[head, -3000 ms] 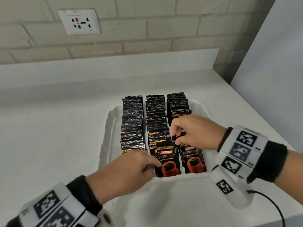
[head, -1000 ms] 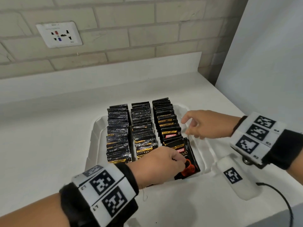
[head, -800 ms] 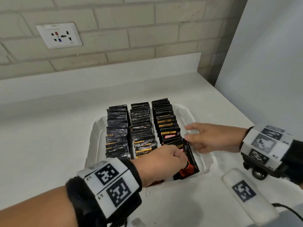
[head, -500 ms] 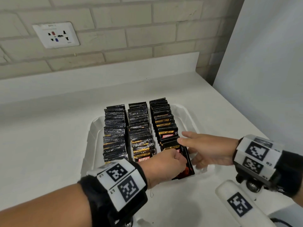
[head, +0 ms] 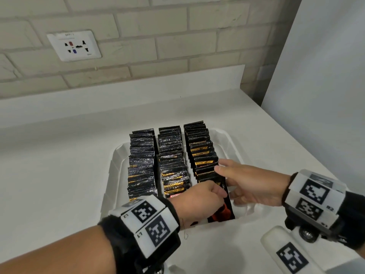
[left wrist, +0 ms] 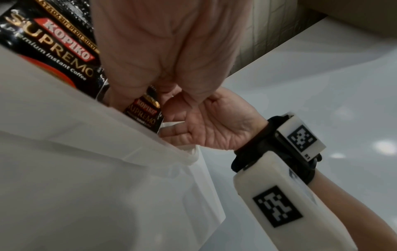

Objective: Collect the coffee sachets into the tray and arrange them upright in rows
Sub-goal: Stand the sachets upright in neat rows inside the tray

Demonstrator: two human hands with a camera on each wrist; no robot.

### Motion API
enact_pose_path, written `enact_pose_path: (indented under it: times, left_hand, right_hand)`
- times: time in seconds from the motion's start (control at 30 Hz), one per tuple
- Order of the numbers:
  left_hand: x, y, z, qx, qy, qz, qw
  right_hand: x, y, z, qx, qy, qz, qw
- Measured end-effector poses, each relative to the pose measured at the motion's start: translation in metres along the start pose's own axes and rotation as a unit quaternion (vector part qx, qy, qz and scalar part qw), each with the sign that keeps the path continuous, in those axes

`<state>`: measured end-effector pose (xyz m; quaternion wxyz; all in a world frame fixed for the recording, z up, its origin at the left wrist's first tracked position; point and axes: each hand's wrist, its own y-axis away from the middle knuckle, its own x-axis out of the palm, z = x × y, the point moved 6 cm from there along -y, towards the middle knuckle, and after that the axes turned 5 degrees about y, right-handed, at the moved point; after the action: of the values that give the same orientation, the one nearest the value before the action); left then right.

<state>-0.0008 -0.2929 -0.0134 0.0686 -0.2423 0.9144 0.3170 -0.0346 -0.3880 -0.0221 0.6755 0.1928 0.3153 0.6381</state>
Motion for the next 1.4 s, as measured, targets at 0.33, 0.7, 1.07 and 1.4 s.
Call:
enact_pose_path:
  times: [0.33,0.7,1.07,1.4]
  left_hand:
    - [-0.073,0.08,-0.027,0.079,0.201,0.061,0.974]
    - [-0.12,0.138,0.099,0.211,-0.134,-0.277,0.928]
    - [-0.07,0.096,0.066,0.246,-0.082,-0.276,0.925]
    - [-0.056,0.084,0.063,0.207,-0.128,-0.21,0.947]
  right_hand:
    - [-0.032,0.038,0.024,-0.15,0.056,-0.02,0.987]
    - [0.001,0.066,-0.025,-0.383,0.458,-0.133,0.791]
    - [0.016,0.06,-0.016,-0.327,0.48,-0.134,0.803]
    - [0.035,0.042,-0.022,-0.26,0.562,-0.052,0.784]
